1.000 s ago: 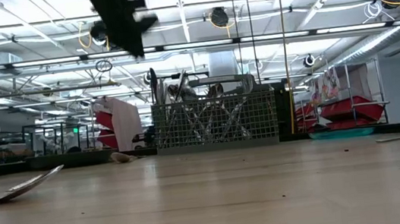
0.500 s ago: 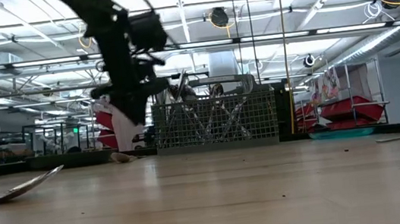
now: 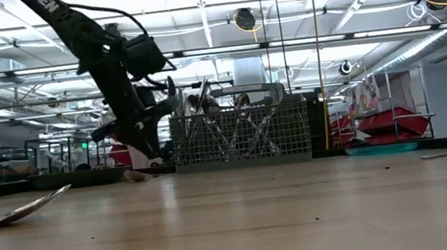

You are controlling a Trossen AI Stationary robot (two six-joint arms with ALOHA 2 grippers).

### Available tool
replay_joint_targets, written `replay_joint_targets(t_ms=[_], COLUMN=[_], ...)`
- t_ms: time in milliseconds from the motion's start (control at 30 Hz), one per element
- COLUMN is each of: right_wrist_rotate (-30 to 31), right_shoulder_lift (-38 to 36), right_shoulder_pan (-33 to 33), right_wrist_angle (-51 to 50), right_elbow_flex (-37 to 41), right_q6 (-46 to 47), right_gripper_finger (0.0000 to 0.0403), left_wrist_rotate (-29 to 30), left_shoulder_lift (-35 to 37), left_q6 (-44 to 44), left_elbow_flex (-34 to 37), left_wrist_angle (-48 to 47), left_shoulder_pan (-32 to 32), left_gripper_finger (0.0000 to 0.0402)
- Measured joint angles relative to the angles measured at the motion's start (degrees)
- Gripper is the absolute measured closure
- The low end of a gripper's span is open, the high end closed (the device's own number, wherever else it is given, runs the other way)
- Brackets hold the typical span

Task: Sort silverware
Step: Put the spoon into the silverware basket

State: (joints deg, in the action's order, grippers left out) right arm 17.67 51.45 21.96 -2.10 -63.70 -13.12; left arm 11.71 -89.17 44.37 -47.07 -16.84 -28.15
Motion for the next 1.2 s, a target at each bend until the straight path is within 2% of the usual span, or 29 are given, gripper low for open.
replay_joint_targets(t_ms=[167,400,833,900,1033,1200], right_wrist_rotate=[-0.2,-0.2,-1.5,-1.5,-1.5,-1.5], right_shoulder_lift=[0.6,1.2,1.3,1.3,1.3,1.3], right_shoulder_pan=[0.0,0.0,0.0,0.0,0.0,0.0], right_wrist_angle=[-0.4,-0.4,-0.2,-0.2,-0.1,0.0], right_elbow_flex=[0.0,0.0,0.0,0.0,0.0,0.0], right_q6=[1.1,1.1,1.1,1.1,1.1,1.7], right_gripper_finger=[0.0181,0.0181,0.0181,0.0181,0.0181,0.0181], left_wrist_rotate=[0.4,1.7,-0.8,-1.5,-1.2,-2.6], left_shoulder_lift=[0.0,-0.5,-7.8,-8.8,-9.7,-7.8], left_q6=[-0.5,-1.7,-0.7,-1.0,-2.3,-2.7], left_elbow_flex=[0.0,0.0,0.3,0.1,0.1,0.2], left_wrist_angle=[-3.6,-3.3,-0.1,-0.6,-2.1,-3.2], left_shoulder_pan=[-1.6,-1.8,-1.3,-1.3,-0.5,0.4], left_gripper_finger=[0.0316,0.0316,0.0317,0.033,0.0386,0.0391])
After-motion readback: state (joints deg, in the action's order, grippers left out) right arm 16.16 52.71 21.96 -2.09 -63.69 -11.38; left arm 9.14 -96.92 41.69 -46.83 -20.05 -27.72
